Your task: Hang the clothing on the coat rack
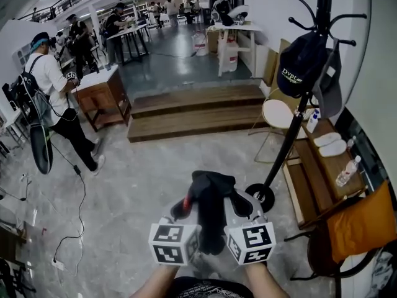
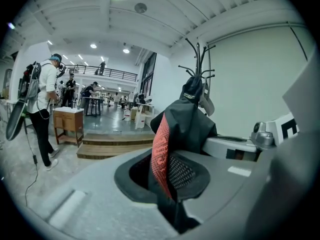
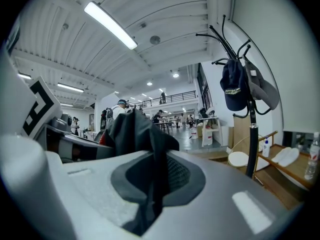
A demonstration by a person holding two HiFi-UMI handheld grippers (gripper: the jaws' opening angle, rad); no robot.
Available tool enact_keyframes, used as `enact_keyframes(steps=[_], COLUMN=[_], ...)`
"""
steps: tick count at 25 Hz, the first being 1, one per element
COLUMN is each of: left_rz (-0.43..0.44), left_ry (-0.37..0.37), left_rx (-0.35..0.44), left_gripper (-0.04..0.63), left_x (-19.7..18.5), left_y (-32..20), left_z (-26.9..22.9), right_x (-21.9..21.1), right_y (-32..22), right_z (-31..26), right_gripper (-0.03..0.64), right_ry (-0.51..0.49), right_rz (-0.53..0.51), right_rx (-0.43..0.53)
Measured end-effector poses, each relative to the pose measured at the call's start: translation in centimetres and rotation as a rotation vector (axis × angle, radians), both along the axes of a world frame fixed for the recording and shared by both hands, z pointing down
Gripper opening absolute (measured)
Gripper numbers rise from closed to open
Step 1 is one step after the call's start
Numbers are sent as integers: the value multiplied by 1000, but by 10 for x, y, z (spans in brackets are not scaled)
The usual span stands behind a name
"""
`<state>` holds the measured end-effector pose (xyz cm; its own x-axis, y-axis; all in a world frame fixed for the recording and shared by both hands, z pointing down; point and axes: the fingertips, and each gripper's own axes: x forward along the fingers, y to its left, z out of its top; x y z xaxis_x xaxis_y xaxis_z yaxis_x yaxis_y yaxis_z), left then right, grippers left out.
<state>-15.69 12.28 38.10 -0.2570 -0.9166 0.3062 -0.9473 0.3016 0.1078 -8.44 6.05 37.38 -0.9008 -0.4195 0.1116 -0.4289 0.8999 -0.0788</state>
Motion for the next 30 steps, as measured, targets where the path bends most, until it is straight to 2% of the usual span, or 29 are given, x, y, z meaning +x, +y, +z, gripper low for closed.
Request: enact_keyframes(steps=[20,30], left_rz=[196,342], left_ry=[31,37], left_rx=[-1,-6], left_gripper=[35,35], left_x=[-34,-38], left_y=[-119,-182], left_z=[6,5], right_x=[-23,-22], right_y=[-104,-153], right_z=[5,2], right_gripper=[21,21], right_ry=[35,43], right_rz=[198,338], right_rx=[-8,-12])
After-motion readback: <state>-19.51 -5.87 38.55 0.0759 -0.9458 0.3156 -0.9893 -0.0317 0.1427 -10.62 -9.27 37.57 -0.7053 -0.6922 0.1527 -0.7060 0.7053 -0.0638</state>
